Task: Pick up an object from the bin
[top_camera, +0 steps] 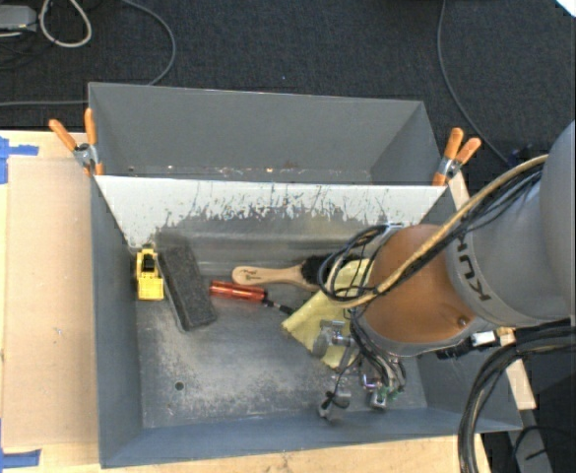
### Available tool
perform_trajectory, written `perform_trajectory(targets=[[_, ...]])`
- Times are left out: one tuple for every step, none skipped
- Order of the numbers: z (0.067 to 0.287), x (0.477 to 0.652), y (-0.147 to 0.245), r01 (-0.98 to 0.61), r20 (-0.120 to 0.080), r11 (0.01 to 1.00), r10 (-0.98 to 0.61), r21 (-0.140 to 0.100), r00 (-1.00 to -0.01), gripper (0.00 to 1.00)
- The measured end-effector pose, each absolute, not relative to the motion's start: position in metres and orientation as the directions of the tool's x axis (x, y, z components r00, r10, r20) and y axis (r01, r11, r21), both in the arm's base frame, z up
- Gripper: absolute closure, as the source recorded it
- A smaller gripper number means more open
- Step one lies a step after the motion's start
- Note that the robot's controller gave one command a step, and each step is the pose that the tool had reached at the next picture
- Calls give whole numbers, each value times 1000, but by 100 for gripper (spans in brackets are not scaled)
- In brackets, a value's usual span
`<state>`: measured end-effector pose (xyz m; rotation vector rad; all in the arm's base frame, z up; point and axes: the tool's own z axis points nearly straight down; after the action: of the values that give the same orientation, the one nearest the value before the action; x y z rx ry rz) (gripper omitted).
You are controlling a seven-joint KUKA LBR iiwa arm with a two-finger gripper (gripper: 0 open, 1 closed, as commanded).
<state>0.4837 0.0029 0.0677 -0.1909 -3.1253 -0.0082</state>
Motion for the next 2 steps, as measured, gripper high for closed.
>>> perform_trajectory(targets=[[101, 505, -93, 71, -1, 997, 71, -4, -997, 0], [69, 491, -27, 72, 16, 997, 71, 9, -997, 0]])
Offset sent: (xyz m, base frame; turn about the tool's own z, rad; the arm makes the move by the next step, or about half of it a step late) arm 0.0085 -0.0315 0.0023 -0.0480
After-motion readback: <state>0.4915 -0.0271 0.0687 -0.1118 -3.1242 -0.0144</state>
